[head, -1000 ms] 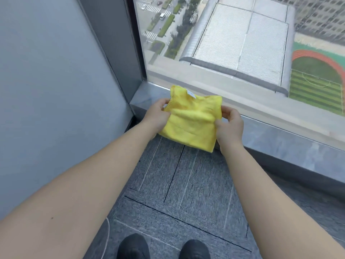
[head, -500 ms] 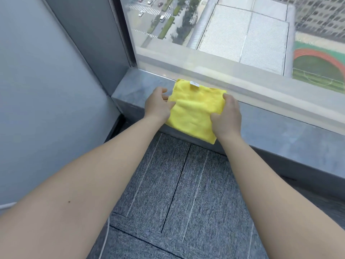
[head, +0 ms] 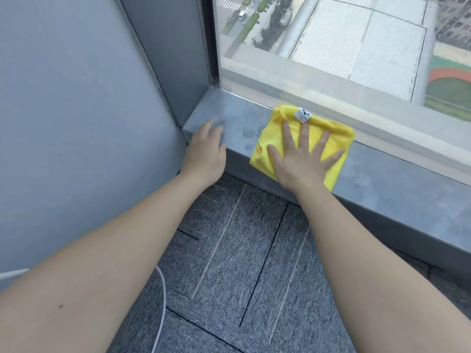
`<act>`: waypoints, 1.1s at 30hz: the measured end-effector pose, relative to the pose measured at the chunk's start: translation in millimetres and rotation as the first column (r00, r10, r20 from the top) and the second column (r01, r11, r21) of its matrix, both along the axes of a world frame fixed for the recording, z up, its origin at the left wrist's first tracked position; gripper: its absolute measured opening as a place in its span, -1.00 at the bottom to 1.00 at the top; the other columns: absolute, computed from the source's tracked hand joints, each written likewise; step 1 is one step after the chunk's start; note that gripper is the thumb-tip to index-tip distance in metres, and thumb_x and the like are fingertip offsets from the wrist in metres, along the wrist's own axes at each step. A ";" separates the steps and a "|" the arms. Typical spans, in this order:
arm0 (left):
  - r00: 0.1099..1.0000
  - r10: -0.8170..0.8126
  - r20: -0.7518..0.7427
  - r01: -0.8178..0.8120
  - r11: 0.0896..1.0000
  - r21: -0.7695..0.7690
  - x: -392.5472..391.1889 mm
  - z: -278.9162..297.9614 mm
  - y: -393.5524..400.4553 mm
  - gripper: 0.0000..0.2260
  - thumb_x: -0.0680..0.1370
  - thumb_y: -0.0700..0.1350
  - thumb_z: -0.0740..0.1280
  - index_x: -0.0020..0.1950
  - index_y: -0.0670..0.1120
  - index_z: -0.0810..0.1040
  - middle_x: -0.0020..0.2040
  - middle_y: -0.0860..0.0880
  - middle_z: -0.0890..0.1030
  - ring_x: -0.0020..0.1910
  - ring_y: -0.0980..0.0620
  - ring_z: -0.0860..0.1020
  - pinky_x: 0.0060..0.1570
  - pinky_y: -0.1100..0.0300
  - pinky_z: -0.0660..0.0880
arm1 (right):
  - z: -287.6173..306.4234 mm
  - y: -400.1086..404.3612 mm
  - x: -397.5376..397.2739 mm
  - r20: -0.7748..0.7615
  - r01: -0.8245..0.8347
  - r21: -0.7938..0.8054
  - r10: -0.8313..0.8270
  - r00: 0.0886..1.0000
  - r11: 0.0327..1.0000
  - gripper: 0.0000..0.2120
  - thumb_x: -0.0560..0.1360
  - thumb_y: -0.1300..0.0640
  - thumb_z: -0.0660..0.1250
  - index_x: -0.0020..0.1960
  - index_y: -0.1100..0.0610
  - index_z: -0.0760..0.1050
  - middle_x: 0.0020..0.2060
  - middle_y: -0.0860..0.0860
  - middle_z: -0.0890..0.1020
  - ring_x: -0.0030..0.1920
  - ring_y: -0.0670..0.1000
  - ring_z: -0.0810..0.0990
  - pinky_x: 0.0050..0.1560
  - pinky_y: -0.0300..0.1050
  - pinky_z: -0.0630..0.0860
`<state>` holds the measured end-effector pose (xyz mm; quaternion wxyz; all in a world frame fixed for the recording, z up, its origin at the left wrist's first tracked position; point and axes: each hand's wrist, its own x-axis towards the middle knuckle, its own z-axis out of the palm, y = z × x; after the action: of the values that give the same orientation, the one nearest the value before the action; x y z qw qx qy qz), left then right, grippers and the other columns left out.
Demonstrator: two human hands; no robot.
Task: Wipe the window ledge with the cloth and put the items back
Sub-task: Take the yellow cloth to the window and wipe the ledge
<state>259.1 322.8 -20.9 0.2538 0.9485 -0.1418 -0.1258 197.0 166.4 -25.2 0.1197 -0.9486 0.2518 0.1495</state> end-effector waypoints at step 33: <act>0.965 0.201 -0.171 -0.196 0.979 0.049 9.9 13.1 44.8 -0.59 0.49 -0.31 0.04 0.34 -0.15 0.18 0.35 -0.20 0.46 0.25 -0.22 0.48 0.22 -0.09 0.42 | -3.2 78.1 94.2 0.118 -0.288 0.004 0.286 0.951 0.958 -0.45 0.58 -0.12 -0.13 0.52 -0.01 -0.14 0.55 0.01 -0.11 0.54 0.11 -0.19 0.49 0.11 -0.23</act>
<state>269.0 367.6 -7.8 0.2616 0.9471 -0.0214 -0.1847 291.2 244.5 -28.4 0.1211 -0.9809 0.1023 0.1125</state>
